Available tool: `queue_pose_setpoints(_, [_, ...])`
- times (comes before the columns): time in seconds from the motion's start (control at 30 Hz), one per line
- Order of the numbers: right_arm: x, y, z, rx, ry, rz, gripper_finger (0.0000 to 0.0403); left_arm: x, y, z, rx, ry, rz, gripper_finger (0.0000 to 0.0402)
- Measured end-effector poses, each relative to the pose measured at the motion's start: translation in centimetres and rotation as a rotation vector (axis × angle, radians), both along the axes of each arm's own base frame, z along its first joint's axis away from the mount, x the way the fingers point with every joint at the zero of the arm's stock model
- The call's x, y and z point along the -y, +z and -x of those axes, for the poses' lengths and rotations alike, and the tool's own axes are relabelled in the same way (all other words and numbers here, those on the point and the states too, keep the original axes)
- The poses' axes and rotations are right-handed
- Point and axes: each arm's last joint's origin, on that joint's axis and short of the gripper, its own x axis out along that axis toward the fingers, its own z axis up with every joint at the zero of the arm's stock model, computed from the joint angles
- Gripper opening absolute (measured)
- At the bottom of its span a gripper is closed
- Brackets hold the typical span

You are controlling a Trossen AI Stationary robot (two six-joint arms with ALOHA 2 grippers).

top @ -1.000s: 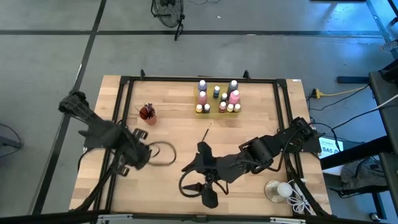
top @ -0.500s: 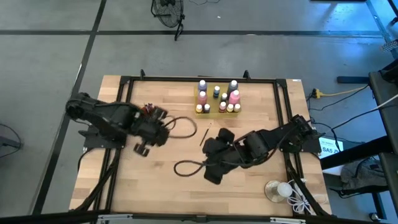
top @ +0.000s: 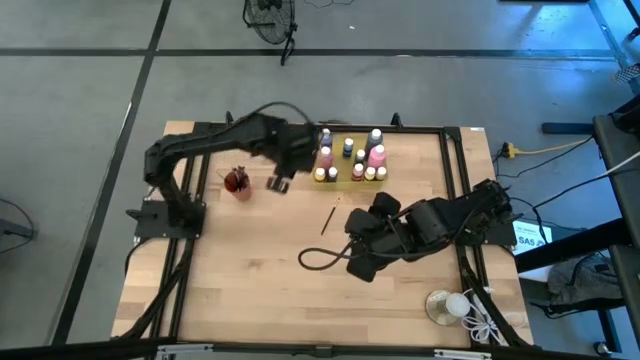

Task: Pick & Place Paint Supplies
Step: Put the small red paint bottle into the yellow bin

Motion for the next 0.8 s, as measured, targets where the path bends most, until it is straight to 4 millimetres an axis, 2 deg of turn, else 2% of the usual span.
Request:
queue_pose_setpoints(0.2, [0.2,0.5,0.5,0.032,0.031,0.103,0.0261,-6.0,-3.3,-2.9,0.063,0.113,0.002,0.013])
queue_pose_setpoints(0.4, [1.2,0.3,1.1,0.011,0.022,0.126,0.0261,-10.4,-7.2,-3.6,-0.035,0.213,0.026,0.013])
queue_pose_setpoints(0.57, [2.2,0.1,2.1,0.0,-0.028,0.123,0.0261,-12.0,-8.8,-3.9,-0.039,0.219,0.083,0.013])
queue_pose_setpoints(0.8, [2.8,0.0,2.1,-0.006,-0.042,0.128,0.0261,-12.7,-8.8,-4.5,0.033,0.19,0.082,0.013])
